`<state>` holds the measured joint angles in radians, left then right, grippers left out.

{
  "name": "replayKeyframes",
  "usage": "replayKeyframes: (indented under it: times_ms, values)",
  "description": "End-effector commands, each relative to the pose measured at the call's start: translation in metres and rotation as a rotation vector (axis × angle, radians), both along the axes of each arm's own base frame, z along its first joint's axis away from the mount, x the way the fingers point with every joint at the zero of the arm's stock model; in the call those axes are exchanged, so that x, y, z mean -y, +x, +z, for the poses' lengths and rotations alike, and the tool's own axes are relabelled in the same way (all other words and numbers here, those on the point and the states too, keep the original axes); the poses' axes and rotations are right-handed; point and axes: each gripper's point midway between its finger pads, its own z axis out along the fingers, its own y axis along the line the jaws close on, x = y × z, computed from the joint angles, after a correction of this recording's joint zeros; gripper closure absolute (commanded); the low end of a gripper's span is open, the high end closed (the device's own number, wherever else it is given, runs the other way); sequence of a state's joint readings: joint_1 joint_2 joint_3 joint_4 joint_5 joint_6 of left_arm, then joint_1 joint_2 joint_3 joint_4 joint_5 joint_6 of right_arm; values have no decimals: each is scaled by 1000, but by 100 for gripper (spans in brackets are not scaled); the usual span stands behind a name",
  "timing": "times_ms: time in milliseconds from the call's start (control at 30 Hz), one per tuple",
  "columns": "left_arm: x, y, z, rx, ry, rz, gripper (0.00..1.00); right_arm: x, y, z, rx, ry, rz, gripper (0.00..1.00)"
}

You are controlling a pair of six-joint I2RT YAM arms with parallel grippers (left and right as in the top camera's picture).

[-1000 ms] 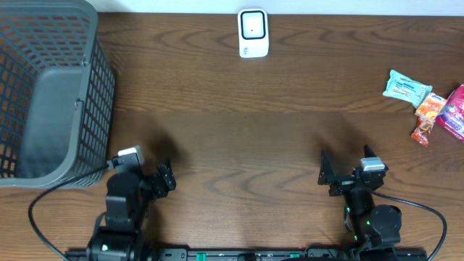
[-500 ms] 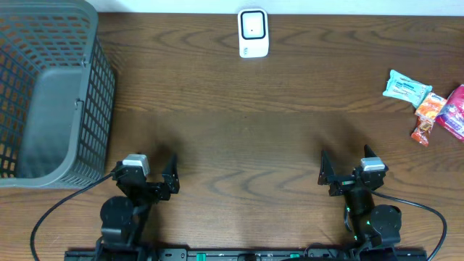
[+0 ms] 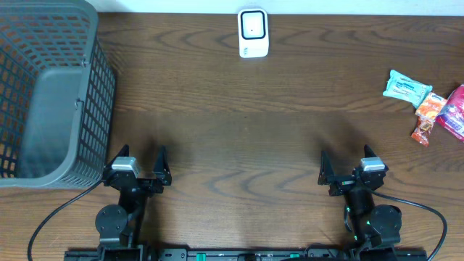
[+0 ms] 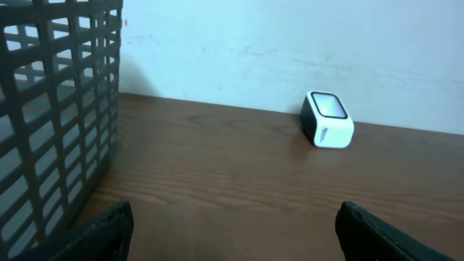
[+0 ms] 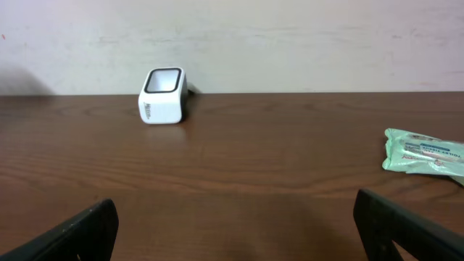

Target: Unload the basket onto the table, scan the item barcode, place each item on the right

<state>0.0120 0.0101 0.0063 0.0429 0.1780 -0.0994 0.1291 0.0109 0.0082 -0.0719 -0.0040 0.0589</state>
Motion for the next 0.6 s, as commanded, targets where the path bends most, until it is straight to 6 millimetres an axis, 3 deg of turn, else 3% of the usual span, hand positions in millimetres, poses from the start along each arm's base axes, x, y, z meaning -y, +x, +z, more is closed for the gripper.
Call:
replayKeyframes:
  times_ms: [0,167,567]
  values:
    - [-1,0,2,17,52,-2,11,-1,0,-1,1,-5,3,1]
    - [-2,-3,-24,-80,136,-8,11,-1,0,-1,1,-5,3,1]
    - [-8,-2,-23,-78,147,19,11,-1,0,-1,1,-5,3,1]
